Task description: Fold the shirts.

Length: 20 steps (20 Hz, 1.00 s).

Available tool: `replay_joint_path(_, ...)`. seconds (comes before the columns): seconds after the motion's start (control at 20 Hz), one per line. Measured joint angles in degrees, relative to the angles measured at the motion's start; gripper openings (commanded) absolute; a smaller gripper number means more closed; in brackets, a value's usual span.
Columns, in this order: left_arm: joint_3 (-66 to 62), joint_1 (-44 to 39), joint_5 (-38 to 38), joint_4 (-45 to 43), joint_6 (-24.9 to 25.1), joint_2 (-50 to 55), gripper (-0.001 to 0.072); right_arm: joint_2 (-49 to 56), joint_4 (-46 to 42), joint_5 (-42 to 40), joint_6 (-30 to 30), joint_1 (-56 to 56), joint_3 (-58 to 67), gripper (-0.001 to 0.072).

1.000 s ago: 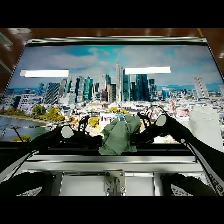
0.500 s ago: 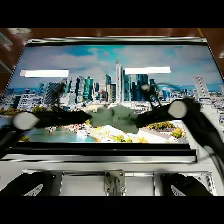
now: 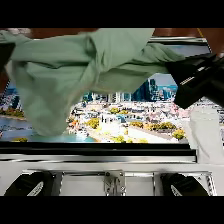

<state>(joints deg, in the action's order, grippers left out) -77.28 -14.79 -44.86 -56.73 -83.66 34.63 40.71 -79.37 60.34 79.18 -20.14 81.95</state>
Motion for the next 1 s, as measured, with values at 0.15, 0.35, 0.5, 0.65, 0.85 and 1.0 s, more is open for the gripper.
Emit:
replay_joint_path(0.15, -1.3, 0.3, -5.1, -3.8, -1.2, -0.3, 0.0041, -0.6, 1.0, 4.0, 0.7, 0.0, 1.4, 0.0062)
replay_joint_path(0.35, 1.0, 0.4, -14.5, -6.8, -2.1, 0.4, 0.0042, 1.4, 2.1, 15.8, 3.0, 0.0, -0.7, 0.0062)
replay_joint_path(0.5, 6.1, 0.4, -17.6, -7.8, -3.0, 2.2, 0.0042, 4.1, 4.0, 21.6, 4.5, 0.1, -8.2, 0.0063)
replay_joint_path(0.65, 12.6, 0.4, -15.6, -8.3, -5.4, 7.1, 0.0042, 7.8, 3.5, 18.0, 7.2, 0.1, -17.1, 0.0063)
replay_joint_path(0.85, 18.6, -0.2, -7.0, -3.9, -6.9, 20.2, 0.0042, 15.7, -7.1, 7.8, 14.6, 0.1, -22.8, 0.0063)
replay_joint_path(1.0, 20.1, -1.2, -0.8, 1.1, -6.8, 32.7, 0.0536, 21.9, -17.5, 2.3, 20.3, 0.1, -24.2, 0.0063)
